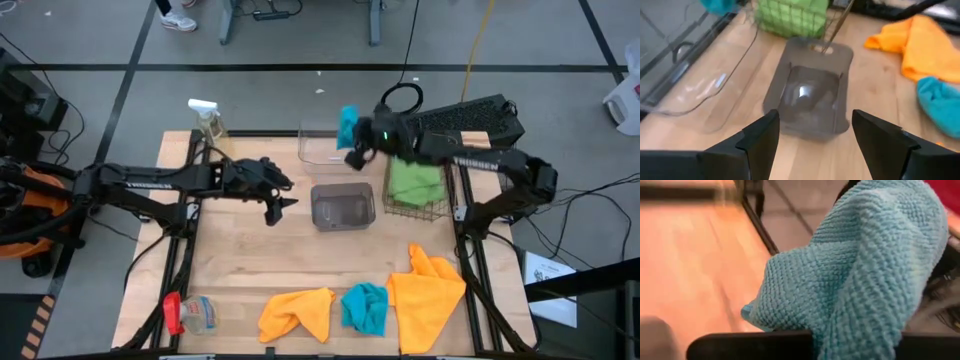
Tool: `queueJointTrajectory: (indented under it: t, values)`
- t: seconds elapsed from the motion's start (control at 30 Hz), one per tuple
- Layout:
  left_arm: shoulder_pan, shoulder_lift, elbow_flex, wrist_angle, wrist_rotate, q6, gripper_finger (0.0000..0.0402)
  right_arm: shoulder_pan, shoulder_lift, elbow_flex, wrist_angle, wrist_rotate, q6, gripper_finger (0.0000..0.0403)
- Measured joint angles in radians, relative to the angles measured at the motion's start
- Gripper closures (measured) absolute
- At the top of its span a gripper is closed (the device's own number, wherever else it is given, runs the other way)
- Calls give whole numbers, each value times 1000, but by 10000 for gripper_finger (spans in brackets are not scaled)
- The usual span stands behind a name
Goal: Sort microfiber towel by color & place in baskets
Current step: Put the left blue microfiber towel into the transparent bin
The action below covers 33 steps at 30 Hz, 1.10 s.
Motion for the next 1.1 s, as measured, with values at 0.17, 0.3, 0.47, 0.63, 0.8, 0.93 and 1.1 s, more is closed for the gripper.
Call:
queueJointTrajectory:
  t: [0.17, 0.3, 0.47, 0.63, 0.8, 0.93, 1.1]
  values:
    - [-41, 0, -92, 195, -2, -19, 146, -145, 99, 160, -208, -142, -68, 400]
    - [-73, 6, -141, 338, -3, -17, 146, -188, 174, 203, -296, -172, -135, 399]
    - [-106, 44, -143, 375, -4, -12, 146, -199, 262, 206, -337, -174, -266, 398]
    - [-129, 113, -143, 421, -4, -6, 146, -198, 314, 206, -341, -174, -331, 397]
    - [-139, 178, -143, 485, -4, 26, 146, -197, 339, 206, -332, -170, -324, 397]
    - [-139, 186, -143, 514, -4, 36, 146, -193, 353, 206, -297, -168, -306, 396]
    - [-139, 186, -142, 525, 4, 36, 146, -187, 385, 206, -254, -167, -304, 378]
